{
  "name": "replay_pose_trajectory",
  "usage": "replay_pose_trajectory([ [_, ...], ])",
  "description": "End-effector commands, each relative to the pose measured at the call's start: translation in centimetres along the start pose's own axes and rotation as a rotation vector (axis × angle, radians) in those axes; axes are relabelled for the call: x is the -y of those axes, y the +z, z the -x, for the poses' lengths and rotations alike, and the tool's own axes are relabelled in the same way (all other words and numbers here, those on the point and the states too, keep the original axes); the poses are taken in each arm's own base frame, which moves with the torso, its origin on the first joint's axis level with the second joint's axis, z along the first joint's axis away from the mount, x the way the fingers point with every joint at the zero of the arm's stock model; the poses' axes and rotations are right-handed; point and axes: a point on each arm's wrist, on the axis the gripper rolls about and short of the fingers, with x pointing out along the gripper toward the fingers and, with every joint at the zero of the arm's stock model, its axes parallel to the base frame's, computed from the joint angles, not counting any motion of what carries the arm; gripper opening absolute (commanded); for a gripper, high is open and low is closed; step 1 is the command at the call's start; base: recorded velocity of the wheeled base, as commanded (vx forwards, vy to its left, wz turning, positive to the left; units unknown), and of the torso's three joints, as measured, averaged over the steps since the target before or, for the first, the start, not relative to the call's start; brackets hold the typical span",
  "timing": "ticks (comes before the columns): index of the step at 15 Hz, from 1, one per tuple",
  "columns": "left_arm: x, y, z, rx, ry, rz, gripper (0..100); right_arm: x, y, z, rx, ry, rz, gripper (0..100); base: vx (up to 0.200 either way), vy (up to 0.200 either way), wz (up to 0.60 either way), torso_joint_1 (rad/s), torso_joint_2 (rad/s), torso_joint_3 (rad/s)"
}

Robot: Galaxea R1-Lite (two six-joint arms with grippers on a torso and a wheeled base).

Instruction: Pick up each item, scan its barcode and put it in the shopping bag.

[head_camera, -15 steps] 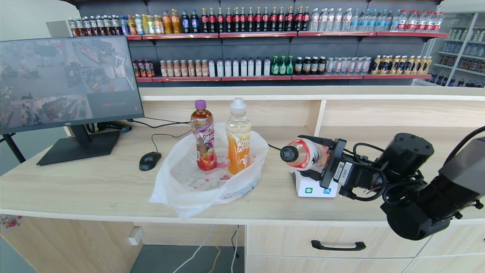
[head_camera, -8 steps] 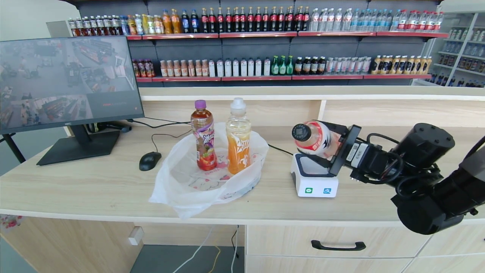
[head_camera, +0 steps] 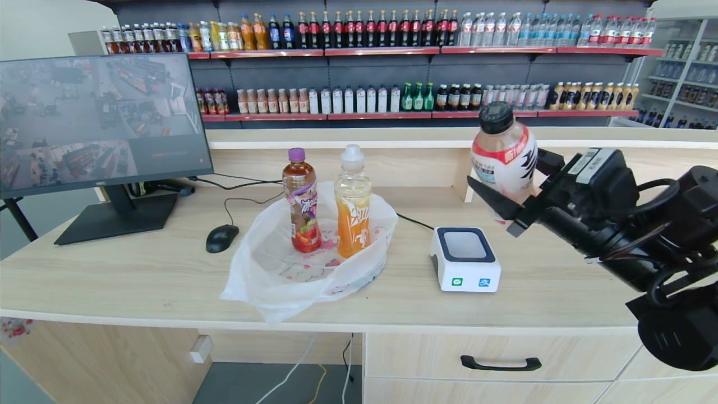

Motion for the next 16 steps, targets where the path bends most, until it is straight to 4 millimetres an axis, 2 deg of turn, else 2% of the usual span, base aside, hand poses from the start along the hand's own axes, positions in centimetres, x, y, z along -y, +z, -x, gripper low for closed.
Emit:
replay_pose_trajectory([
  [1, 0.0, 0.0, 0.0, 0.001, 0.0, 0.001, 100, 0.8, 3.3, 1.4, 0.004, -0.15, -0.095, 0, 0.0, 0.0, 0.0, 0.0, 0.0, 0.0],
  [3, 0.0, 0.0, 0.0, 0.001, 0.0, 0.001, 100, -0.3, 4.5, 1.4, -0.039, -0.299, -0.308, 0, 0.0, 0.0, 0.0, 0.0, 0.0, 0.0],
  [5, 0.0, 0.0, 0.0, -0.001, 0.0, 0.001, 100, -2.7, 4.3, 2.7, -0.108, -0.291, -0.446, 0, 0.0, 0.0, 0.0, 0.0, 0.0, 0.0],
  [14, 0.0, 0.0, 0.0, 0.001, 0.0, -0.001, 100, -3.6, 2.9, 2.4, -0.155, -0.286, -0.537, 0, 0.0, 0.0, 0.0, 0.0, 0.0, 0.0],
  [16, 0.0, 0.0, 0.0, 0.001, 0.0, -0.001, 100, -4.3, 2.7, 2.0, -0.163, -0.263, -0.552, 0, 0.0, 0.0, 0.0, 0.0, 0.0, 0.0],
])
